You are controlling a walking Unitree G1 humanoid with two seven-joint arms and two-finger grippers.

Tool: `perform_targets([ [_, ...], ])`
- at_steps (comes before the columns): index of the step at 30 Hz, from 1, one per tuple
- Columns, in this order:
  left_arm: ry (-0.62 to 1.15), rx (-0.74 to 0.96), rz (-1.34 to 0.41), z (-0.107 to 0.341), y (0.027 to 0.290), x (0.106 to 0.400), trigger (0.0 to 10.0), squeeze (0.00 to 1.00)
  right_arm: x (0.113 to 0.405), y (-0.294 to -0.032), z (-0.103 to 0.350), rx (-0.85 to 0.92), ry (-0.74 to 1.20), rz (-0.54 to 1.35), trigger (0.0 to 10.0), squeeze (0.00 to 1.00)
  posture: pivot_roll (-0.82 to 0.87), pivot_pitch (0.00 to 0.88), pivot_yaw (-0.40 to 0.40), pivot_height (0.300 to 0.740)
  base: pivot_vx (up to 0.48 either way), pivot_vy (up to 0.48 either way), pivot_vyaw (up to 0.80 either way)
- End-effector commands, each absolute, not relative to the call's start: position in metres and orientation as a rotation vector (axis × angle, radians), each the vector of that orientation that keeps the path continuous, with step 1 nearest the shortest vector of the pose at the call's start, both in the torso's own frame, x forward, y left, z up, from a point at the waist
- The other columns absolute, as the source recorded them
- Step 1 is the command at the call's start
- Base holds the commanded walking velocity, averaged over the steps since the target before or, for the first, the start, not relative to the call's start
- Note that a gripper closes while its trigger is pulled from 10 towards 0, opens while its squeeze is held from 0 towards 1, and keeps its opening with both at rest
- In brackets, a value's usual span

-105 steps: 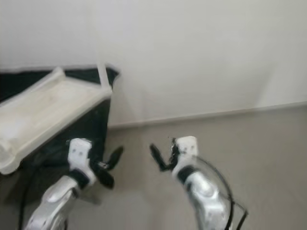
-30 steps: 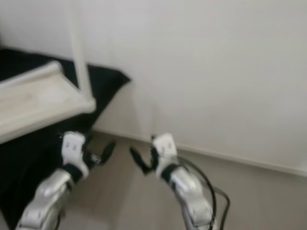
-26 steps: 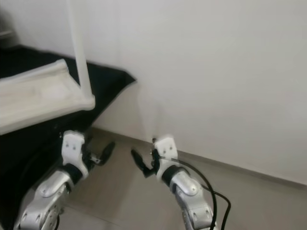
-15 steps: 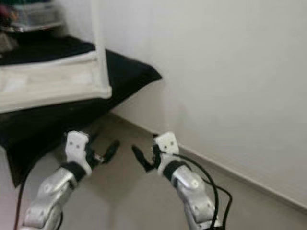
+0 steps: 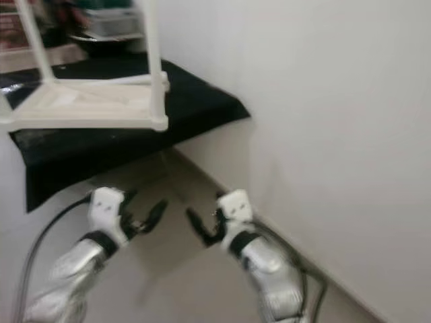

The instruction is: Building children table

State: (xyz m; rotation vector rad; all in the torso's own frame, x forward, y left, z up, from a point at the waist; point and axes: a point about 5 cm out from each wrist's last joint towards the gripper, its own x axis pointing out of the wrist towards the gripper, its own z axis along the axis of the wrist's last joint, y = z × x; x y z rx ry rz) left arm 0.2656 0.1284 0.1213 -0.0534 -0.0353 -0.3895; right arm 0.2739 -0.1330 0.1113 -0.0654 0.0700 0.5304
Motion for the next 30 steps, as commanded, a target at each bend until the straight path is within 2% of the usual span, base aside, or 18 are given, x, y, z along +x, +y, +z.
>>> perform_targets([
  [1, -0.039, -0.044, -0.383, 0.1242, 0.1267, 0.2644, 10.0, 0.0, 0.2754, -0.136, 0.1144, -0.055, 0.053, 0.516, 10.0, 0.0, -0.08, 0.0, -0.056, 0.74, 0.0, 0.0, 0.8],
  [6, -0.011, -0.044, -0.315, 0.1209, 0.1323, 0.2636, 10.0, 0.0, 0.2761, -0.1379, 0.1157, -0.054, 0.047, 0.503, 10.0, 0.0, -0.08, 0.003, -0.056, 0.74, 0.0, 0.0, 0.16],
  [12, -0.001, -0.044, -0.321, 0.1197, 0.1327, 0.2603, 10.0, 0.0, 0.2765, -0.1393, 0.117, -0.064, 0.044, 0.492, 10.0, 0.0, -0.08, 0.004, -0.056, 0.74, 0.0, 0.0, 0.0],
  [21, 0.004, -0.049, -0.335, 0.1208, 0.1294, 0.2612, 10.0, 0.0, 0.275, -0.1388, 0.1177, -0.029, 0.036, 0.504, 10.0, 0.0, -0.08, 0.008, -0.055, 0.74, 0.39, 0.0, 0.5],
  [30, 0.007, -0.044, -0.342, 0.1215, 0.1279, 0.2614, 10.0, 0.0, 0.2747, -0.1379, 0.1171, -0.039, 0.039, 0.51, 10.0, 0.0, -0.08, 0.01, -0.054, 0.74, 0.425, 0.0, 0.09],
])
